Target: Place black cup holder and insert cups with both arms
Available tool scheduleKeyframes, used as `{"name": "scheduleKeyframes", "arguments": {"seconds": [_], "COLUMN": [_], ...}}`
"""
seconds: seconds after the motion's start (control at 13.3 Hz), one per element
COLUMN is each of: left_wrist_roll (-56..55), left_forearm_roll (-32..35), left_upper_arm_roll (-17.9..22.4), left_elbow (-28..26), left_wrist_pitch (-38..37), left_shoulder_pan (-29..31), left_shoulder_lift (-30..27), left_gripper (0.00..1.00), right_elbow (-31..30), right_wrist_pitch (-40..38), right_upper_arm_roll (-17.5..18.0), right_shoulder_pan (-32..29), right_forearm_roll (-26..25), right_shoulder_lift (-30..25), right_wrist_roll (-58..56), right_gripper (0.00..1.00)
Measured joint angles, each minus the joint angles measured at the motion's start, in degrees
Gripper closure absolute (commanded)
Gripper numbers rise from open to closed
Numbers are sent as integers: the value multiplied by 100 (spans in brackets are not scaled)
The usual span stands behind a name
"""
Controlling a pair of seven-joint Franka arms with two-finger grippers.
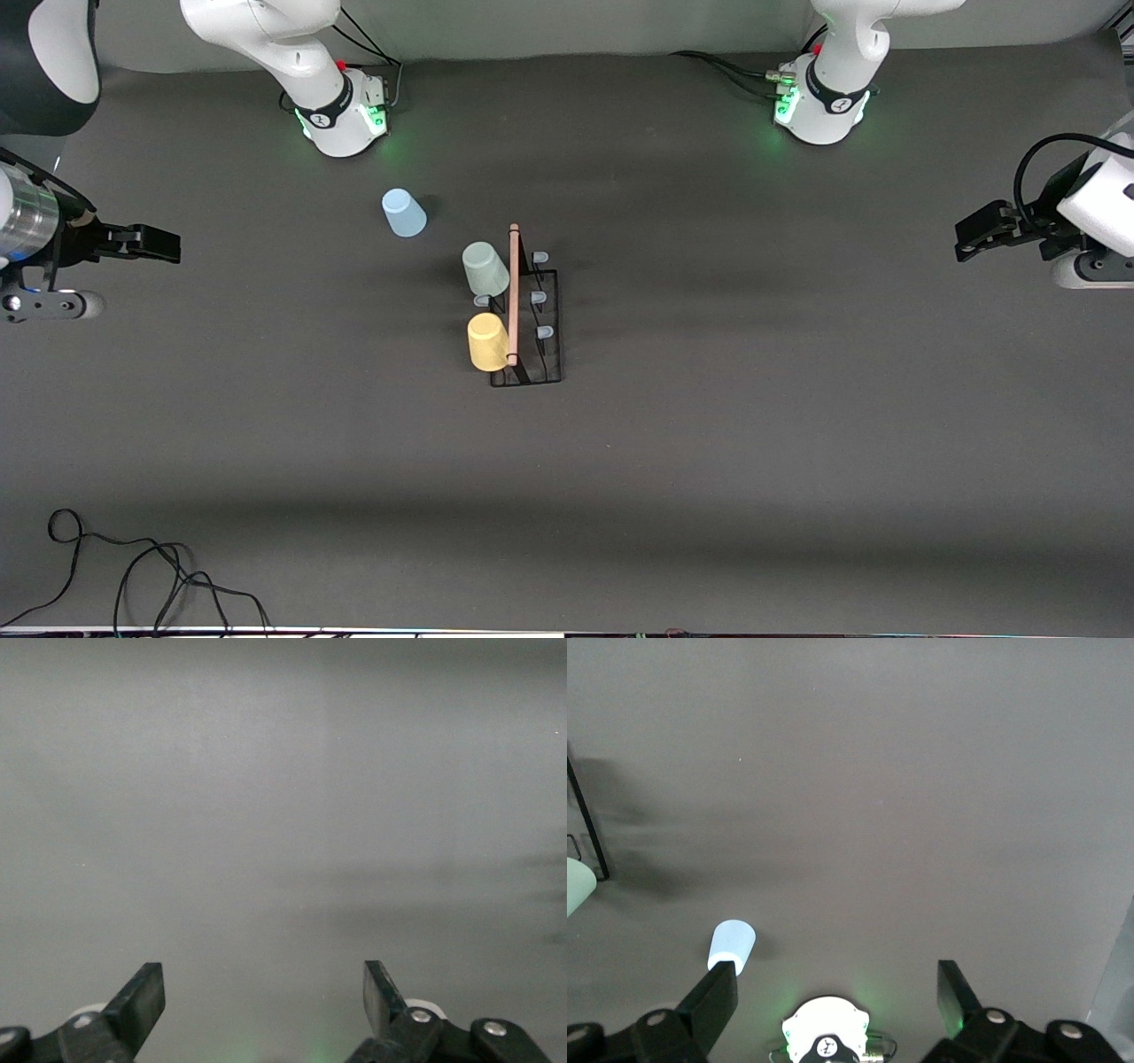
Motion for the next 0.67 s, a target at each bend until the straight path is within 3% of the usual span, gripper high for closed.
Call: {"name": "scheduleKeyframes", "arguments": {"seconds": [0.22,0.67], "left_wrist_roll": [-3,-5], "left_forearm_roll": [1,1], "left_upper_arm_roll": [0,0], "left_elbow": [0,0], "left_wrist_pitch": [0,0], "left_shoulder_pan": [0,0], "left_shoulder_lift": [0,0], "left_gripper": [0,0], "right_elbow": [-565,-1106], "right_wrist_pitch": [520,1317], "right_upper_arm_roll": [489,651], "right_shoulder_pan": [-616,-786], "right_forearm_roll": [0,0], "right_shoulder_lift": [-385,-685], "right_wrist_roll": [1,3], "right_gripper": [0,0]}}
